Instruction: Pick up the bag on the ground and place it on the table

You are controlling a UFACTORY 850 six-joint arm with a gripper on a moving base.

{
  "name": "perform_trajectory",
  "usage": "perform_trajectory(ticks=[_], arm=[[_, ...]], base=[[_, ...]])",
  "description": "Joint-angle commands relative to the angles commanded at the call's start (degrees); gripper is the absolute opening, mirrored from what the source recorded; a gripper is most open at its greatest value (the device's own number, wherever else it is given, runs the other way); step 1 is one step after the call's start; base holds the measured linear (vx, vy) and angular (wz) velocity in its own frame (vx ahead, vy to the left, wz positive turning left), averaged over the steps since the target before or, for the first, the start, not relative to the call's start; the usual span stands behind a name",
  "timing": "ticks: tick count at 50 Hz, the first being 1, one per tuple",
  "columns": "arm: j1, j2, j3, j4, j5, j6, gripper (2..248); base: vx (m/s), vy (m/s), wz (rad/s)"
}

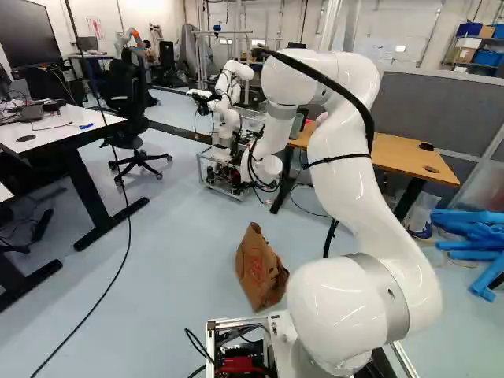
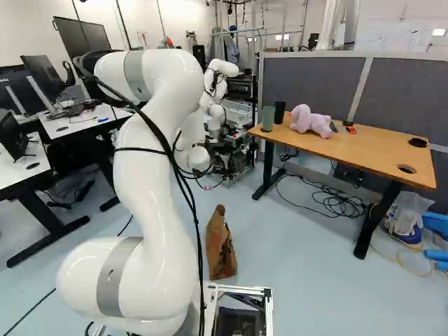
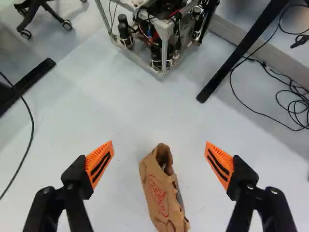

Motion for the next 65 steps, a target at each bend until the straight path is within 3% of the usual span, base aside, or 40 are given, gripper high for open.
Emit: perform_trajectory(ticks=[32, 65], arm=[[-0.2, -6.6, -4.3, 0.0, -6.5, 0.0, 247], [-2.0, -13.4, -9.0, 0.0, -13.6, 0.0, 247]], base=[[0.000, 0.000, 0.000], [0.000, 0.000, 0.000]])
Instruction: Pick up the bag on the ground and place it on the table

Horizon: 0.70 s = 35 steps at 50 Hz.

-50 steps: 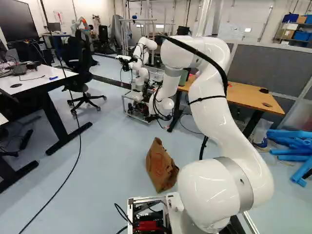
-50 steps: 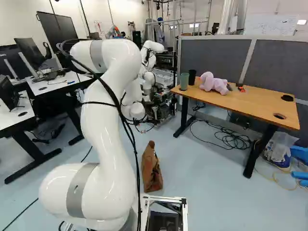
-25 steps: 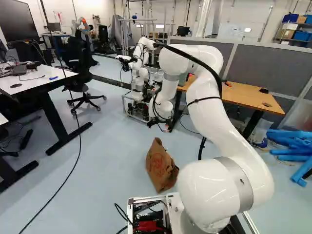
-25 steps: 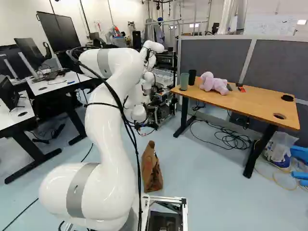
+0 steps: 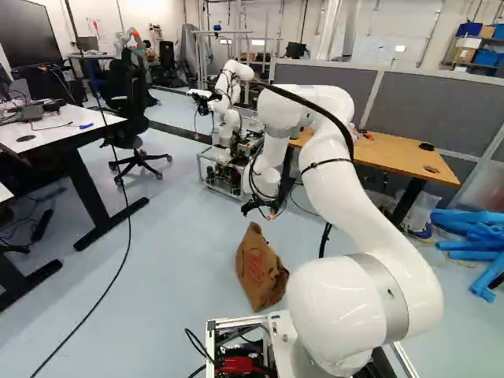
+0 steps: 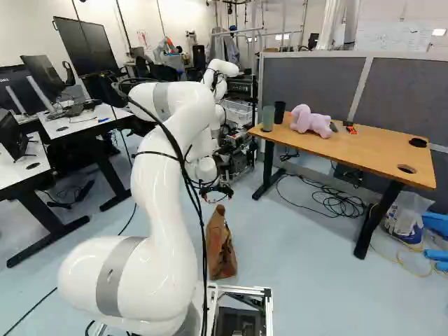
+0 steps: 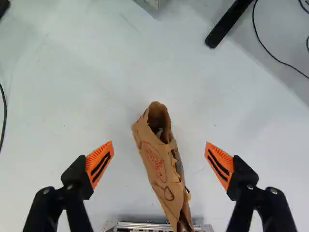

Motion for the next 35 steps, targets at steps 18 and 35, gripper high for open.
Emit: perform_trajectory(ticks=[18, 35], arm=[[-0.7, -3.8, -2.7, 0.0, -3.9, 0.0, 247], [-1.4, -7.4, -5.4, 0.0, -6.1, 0.0, 247]], base=[[0.000, 0.000, 0.000], [0.000, 0.000, 0.000]])
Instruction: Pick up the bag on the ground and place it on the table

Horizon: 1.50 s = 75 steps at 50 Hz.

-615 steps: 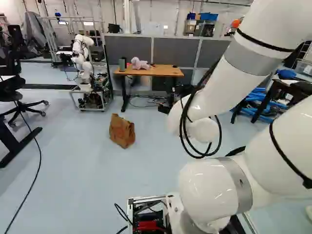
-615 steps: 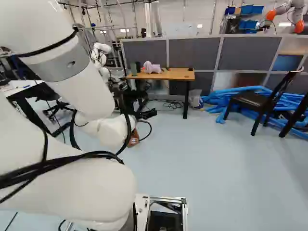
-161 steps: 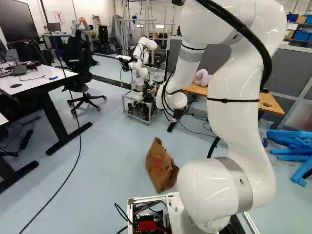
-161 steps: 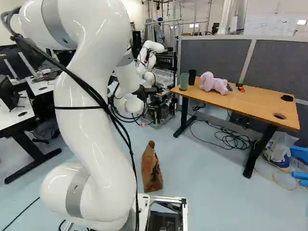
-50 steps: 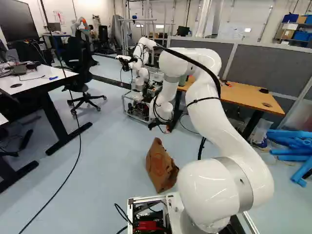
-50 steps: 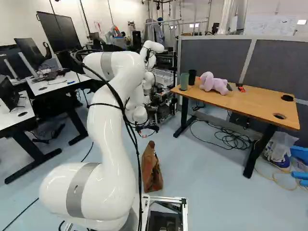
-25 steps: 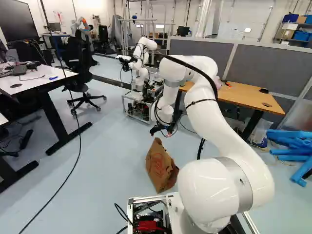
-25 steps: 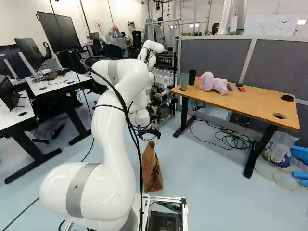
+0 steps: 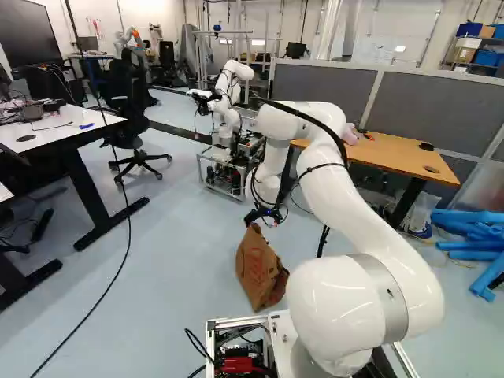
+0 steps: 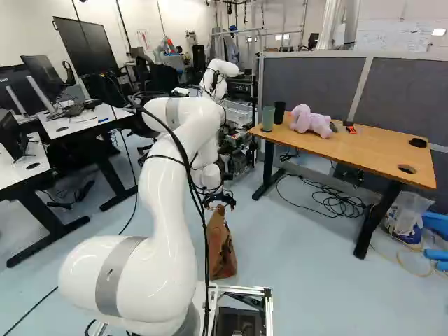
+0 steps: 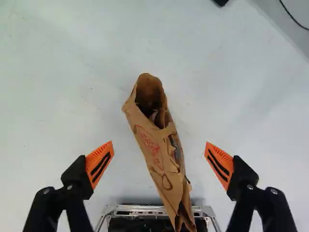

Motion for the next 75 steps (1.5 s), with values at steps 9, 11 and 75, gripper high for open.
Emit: perform_trajectory(ticks=[9, 11, 75], arm=[[-0.3, -1.9, -1.5, 0.0, -0.4, 0.0, 247], [-0.3, -2.3, -1.8, 0.0, -0.5, 0.0, 247], [-0.7, -16.1, -13.5, 0.0, -6.6, 0.0, 247]], base=[[0.000, 0.000, 0.000], [0.000, 0.000, 0.000], [0.000, 0.000, 0.000]])
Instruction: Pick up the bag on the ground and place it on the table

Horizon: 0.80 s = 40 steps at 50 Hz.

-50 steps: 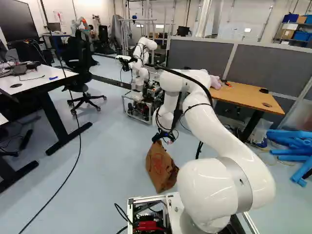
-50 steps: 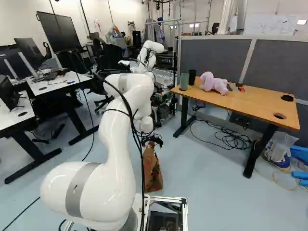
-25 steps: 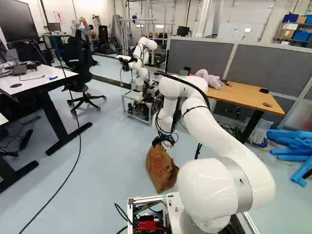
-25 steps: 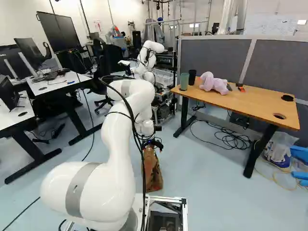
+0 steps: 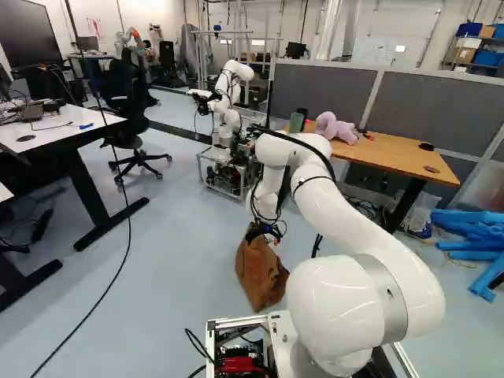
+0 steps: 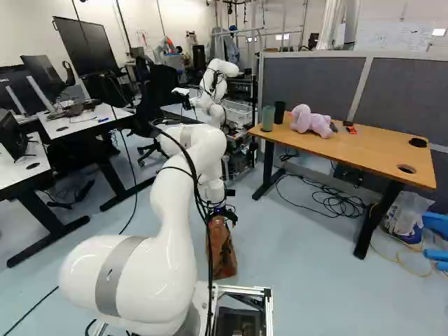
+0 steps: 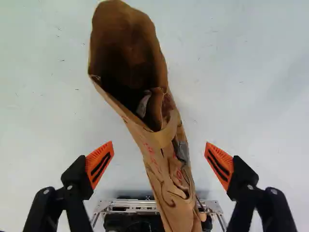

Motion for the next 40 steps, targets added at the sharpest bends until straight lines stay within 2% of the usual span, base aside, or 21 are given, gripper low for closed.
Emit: perform_trajectory(ticks=[21, 31, 32, 36, 37, 40], arm=[[0.0, -4.5, -4.2, 0.0, 0.0, 0.0, 247], [0.0, -5.2, -4.8, 0.0, 0.0, 0.0, 247], [0.0, -5.2, -4.8, 0.0, 0.0, 0.0, 235], [0.0, -5.2, -4.8, 0.0, 0.0, 0.0, 235], [0.0, -5.2, -4.8, 0.0, 0.0, 0.0, 197], [0.0, -5.2, -4.8, 0.0, 0.0, 0.0, 197]], base=[[0.000, 0.000, 0.000], [0.000, 0.000, 0.000], [0.000, 0.000, 0.000], [0.000, 0.000, 0.000], [0.000, 0.000, 0.000], [0.000, 0.000, 0.000]])
